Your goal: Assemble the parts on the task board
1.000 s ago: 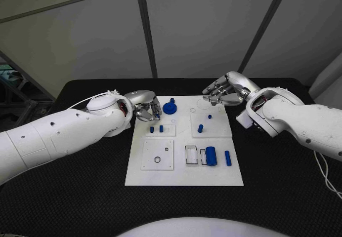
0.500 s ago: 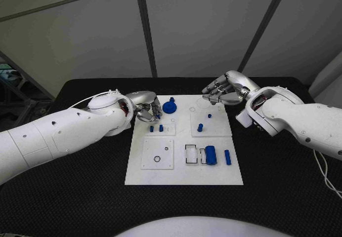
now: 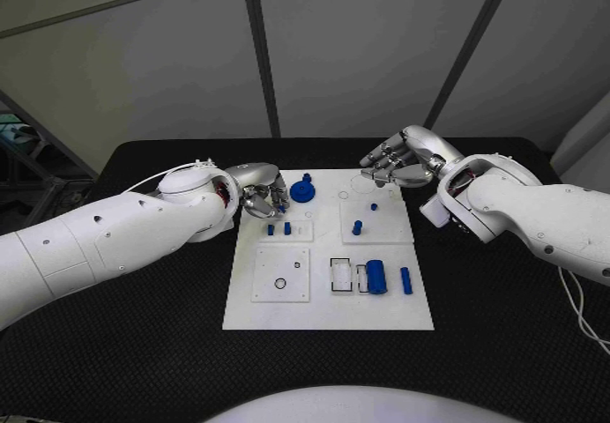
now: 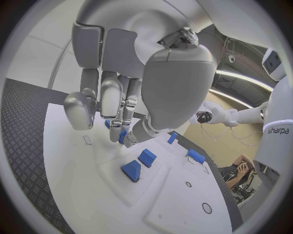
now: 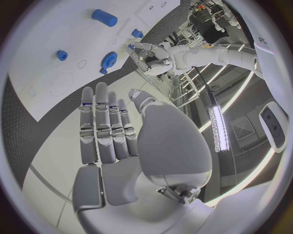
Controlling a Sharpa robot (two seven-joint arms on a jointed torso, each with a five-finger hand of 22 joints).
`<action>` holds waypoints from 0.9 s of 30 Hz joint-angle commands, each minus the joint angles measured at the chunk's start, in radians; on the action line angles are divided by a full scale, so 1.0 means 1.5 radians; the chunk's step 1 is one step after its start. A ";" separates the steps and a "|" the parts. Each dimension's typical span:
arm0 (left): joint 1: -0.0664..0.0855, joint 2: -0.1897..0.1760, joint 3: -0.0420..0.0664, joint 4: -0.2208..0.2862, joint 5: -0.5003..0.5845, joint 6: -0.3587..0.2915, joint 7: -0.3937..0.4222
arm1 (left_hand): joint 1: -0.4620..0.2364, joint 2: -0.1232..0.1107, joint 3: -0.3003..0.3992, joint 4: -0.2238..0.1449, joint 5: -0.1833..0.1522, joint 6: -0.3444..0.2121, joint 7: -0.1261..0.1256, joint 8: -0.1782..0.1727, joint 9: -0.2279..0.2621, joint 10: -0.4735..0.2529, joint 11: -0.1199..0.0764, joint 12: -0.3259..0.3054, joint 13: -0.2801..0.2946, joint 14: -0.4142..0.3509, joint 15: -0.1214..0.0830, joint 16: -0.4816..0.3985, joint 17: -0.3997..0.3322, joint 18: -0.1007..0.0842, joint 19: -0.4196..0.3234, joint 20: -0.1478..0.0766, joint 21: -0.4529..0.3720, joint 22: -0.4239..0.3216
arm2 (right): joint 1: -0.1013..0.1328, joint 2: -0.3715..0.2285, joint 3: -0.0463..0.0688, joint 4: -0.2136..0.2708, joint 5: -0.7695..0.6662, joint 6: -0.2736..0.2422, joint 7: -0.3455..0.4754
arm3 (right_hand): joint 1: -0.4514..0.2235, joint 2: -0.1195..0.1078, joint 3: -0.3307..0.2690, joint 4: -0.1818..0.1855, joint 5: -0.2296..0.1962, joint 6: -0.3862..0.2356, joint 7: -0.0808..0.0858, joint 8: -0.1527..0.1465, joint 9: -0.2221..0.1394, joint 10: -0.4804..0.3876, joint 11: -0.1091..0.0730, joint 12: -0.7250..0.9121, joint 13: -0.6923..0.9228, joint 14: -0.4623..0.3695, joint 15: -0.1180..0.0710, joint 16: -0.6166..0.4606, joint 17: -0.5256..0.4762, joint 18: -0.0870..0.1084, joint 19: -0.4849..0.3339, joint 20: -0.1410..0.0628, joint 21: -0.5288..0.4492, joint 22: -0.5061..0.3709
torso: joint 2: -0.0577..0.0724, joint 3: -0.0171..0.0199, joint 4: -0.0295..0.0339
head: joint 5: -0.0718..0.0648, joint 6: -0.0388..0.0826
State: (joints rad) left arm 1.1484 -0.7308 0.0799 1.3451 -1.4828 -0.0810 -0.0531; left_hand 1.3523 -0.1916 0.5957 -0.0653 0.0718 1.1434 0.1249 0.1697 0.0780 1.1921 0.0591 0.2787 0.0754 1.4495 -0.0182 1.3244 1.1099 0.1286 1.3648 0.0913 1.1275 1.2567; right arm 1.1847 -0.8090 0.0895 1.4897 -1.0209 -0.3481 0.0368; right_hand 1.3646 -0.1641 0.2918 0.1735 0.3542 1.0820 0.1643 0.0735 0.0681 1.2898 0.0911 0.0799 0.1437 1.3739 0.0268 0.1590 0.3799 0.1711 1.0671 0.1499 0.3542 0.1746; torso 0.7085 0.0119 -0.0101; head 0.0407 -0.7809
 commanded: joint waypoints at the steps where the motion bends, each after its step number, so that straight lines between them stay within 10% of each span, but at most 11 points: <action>1: 0.000 0.002 0.000 -0.003 -0.004 0.014 -0.002 | -0.008 -0.002 -0.006 0.001 -0.001 0.000 0.001 -0.005 0.000 0.004 -0.001 -0.003 0.001 0.000 0.002 0.000 0.000 -0.015 0.001 -0.001 -0.002 0.000 | 0.001 0.000 0.000 0.001 -0.001 0.000 0.003 | 0.004 0.000 0.003 0.000 0.003 -0.003 0.000 -0.001 0.001 -0.005 -0.001 0.003 0.001 0.002 0.003 -0.004 -0.001 0.008 0.005 0.001 -0.004 -0.001 | 0.000 0.0003 -0.0001 | 0.000 -0.001; 27: 0.000 0.011 0.000 -0.008 -0.004 0.010 0.003 | -0.013 -0.002 -0.016 0.002 -0.001 -0.005 0.000 -0.013 -0.002 0.007 -0.001 -0.007 0.003 0.000 0.002 0.001 -0.001 -0.015 0.001 0.000 -0.003 0.000 | 0.001 0.002 0.000 0.000 -0.001 0.002 0.003 | 0.004 0.000 0.003 0.000 0.003 -0.003 0.000 -0.001 0.001 -0.005 -0.001 0.003 0.001 0.002 0.003 -0.004 -0.001 0.008 0.005 0.001 -0.004 -0.001 | 0.000 -0.0001 0.0001 | -0.004 0.000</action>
State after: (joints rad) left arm 1.1473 -0.7162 0.0790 1.3309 -1.4840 -0.0755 -0.0515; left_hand 1.3395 -0.1998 0.5775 -0.0648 0.0720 1.1415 0.1270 0.1560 0.0760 1.1957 0.0556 0.2709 0.0777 1.4494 -0.0181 1.3245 1.1075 0.1286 1.3648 0.0913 1.1252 1.2569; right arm 1.1847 -0.8076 0.0895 1.4885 -1.0210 -0.3477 0.0369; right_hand 1.3646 -0.1641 0.2918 0.1735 0.3542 1.0819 0.1642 0.0735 0.0681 1.2898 0.0911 0.0799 0.1435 1.3740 0.0268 0.1591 0.3800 0.1711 1.0671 0.1499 0.3542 0.1747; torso 0.7084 0.0118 -0.0100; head 0.0357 -0.7814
